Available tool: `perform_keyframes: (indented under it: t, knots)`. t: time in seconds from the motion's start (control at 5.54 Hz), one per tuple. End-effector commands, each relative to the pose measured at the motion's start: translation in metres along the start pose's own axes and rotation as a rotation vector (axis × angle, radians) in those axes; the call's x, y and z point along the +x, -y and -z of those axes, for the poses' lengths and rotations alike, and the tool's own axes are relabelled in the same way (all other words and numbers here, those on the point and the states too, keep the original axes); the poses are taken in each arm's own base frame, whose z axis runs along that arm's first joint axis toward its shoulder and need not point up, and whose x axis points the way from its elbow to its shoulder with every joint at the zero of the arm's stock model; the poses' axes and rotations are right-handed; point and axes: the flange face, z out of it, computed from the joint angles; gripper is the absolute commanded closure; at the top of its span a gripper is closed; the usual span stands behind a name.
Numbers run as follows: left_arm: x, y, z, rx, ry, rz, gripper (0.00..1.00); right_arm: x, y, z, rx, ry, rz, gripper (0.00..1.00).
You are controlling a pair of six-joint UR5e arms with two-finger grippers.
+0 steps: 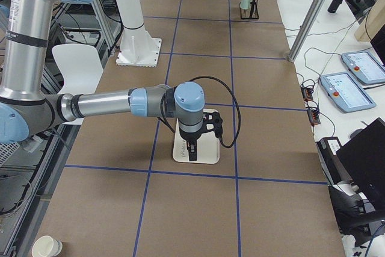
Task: Left arm grabs green cup and hands to right arm on tray
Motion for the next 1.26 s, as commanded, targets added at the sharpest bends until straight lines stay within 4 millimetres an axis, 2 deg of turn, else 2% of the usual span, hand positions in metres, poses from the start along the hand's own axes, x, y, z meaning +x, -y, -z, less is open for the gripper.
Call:
perform_keyframes:
  t: [0.0, 0.18, 0.36, 0.72, 1.08]
  knots:
    - [0.006, 0.004, -0.012, -0.009, 0.001, -0.006, 0.00, 0.000, 0.000, 0.000, 0.000, 0.000, 0.000, 0.00]
    - [-0.005, 0.008, -0.028, -0.006, 0.000, -0.008, 0.00, 0.000, 0.000, 0.000, 0.000, 0.000, 0.000, 0.00]
    - [-0.007, 0.015, -0.037, 0.000, -0.004, -0.015, 0.00, 0.000, 0.000, -0.001, -0.001, 0.002, -0.003, 0.00]
    - [-0.003, 0.015, -0.041, -0.004, -0.006, -0.020, 0.00, 0.000, 0.000, 0.000, 0.000, 0.000, 0.000, 0.00]
    - [-0.002, 0.015, -0.040, -0.003, -0.006, -0.021, 0.17, 0.000, 0.000, 0.000, 0.000, 0.002, -0.002, 0.00]
